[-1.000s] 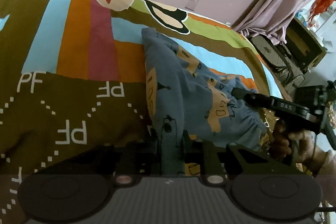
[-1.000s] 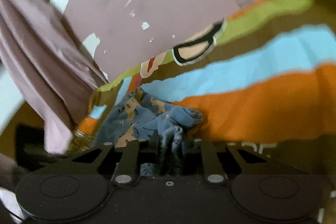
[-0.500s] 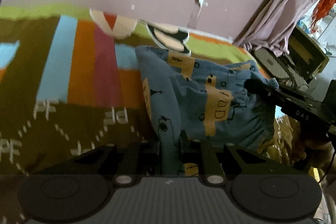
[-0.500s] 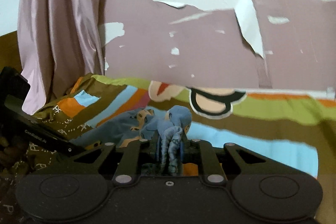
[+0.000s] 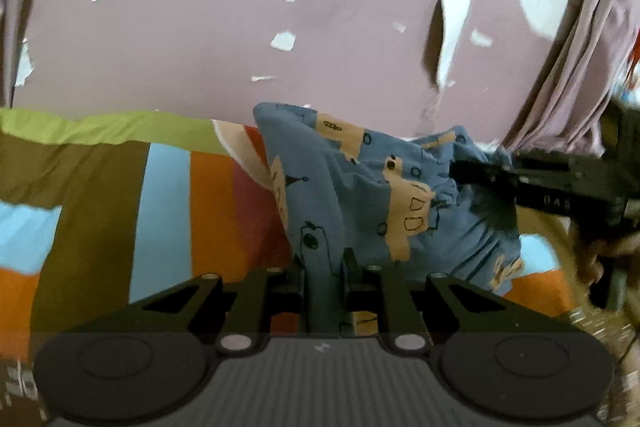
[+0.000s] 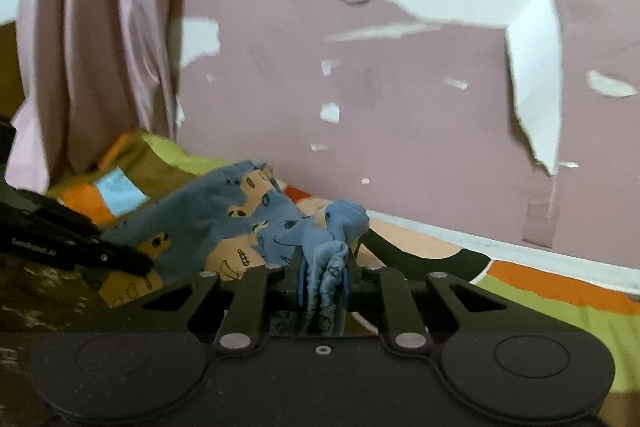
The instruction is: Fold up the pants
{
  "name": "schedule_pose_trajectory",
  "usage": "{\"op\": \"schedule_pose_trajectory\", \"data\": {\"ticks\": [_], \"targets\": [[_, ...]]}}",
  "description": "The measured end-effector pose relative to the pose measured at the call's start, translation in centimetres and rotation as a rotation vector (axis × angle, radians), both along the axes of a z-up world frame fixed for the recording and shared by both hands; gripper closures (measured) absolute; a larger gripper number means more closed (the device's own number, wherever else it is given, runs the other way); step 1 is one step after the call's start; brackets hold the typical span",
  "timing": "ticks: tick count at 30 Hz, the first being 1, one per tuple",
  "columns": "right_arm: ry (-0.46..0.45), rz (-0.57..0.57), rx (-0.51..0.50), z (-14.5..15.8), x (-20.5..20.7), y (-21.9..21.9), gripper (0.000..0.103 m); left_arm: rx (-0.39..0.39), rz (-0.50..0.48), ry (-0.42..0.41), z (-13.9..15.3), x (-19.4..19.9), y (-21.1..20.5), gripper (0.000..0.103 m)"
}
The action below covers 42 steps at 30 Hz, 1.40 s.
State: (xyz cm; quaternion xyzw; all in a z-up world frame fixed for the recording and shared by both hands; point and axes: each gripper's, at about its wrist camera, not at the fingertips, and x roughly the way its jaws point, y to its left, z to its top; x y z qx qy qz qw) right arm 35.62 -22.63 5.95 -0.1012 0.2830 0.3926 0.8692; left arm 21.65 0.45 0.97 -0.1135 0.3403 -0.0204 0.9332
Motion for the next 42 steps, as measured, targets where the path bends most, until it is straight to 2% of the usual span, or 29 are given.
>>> {"op": "schedule_pose_trajectory", "data": {"ticks": [3,7,16,19,23,25,27,30,33,37,42], "targets": [[0.038,-0.024,-0.045,-2.5,1.5,1.6,0.086,0.006,0.006,0.047,-1.8,1.6,0.5,0.085],[0.081,-0.073,-0.031,-4.5,2.2,1.2,0.085,0.014,-0.007,0.046,-2.8,1.7,1.0,0.085],[0.104,-0.097,0.005,-5.3,2.1,0.7,0.082,0.026,-0.017,0.047,-2.9,1.5,1.0,0.083],[0.109,-0.105,0.008,-5.2,2.2,0.7,0.078,0.02,-0.012,0.053,-2.9,1.6,1.1,0.08],[0.105,-0.125,0.01,-5.2,1.9,0.5,0.07,0.013,0.009,0.058,-2.9,1.6,1.4,0.069],[0.098,-0.136,0.01,-5.1,1.6,0.4,0.06,0.004,0.016,0.066,-2.9,1.5,1.5,0.062],[0.079,-0.153,0.024,-4.8,0.8,0.0,0.038,-0.002,0.027,0.069,-2.7,1.3,1.6,0.043],[0.026,-0.187,0.049,-4.2,-0.9,-0.6,0.018,0.005,0.047,0.036,-2.0,0.4,1.5,0.024],[-0.027,-0.244,0.056,-3.6,-2.8,-1.2,0.004,0.031,0.058,0.01,-1.2,-0.4,1.2,0.01],[-0.109,-0.32,0.043,-2.7,-5.6,-1.9,0.001,0.078,0.094,-0.031,-0.3,-1.8,0.6,0.001],[-0.102,-0.407,0.079,-2.0,-9.4,-2.5,0.001,0.125,0.092,-0.059,0.2,-3.9,-0.4,0.0]]}}
